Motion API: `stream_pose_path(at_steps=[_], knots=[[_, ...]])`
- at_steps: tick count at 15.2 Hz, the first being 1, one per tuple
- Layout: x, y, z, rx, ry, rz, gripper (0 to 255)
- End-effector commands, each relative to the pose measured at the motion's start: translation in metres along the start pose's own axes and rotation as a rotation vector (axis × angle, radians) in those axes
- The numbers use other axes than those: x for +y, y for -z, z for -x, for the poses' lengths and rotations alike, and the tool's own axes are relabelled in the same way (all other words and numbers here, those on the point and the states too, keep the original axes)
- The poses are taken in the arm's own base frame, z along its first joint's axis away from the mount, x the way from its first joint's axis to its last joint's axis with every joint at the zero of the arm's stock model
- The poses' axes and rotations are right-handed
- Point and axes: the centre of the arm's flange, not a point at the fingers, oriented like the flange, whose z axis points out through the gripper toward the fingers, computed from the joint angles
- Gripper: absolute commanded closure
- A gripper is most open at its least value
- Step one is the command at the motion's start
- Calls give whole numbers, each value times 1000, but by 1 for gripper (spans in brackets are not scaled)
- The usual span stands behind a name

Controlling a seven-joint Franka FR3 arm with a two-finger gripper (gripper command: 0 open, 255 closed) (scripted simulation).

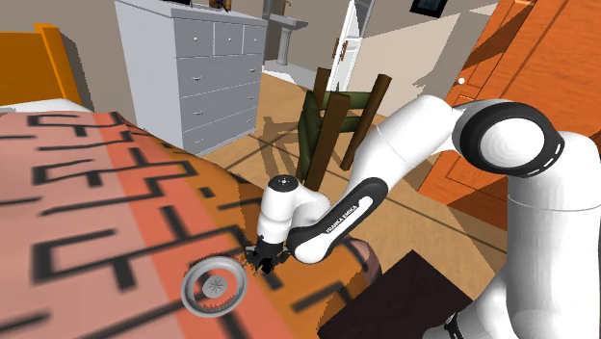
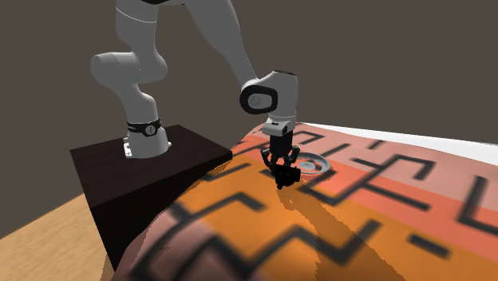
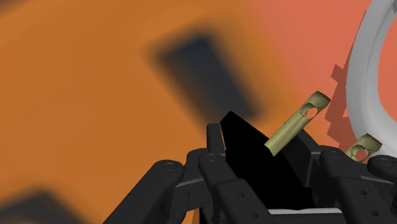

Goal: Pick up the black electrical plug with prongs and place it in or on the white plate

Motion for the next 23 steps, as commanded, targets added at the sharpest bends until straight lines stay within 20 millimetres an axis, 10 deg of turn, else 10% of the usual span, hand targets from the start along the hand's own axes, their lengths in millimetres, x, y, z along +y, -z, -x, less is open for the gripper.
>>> stream_pose_path(at_steps=[1, 7, 23], knots=[[0, 0, 0, 0, 0, 0, 255], [0, 0, 0, 0, 0, 0, 255], [0, 85, -1, 0, 0, 0, 255]])
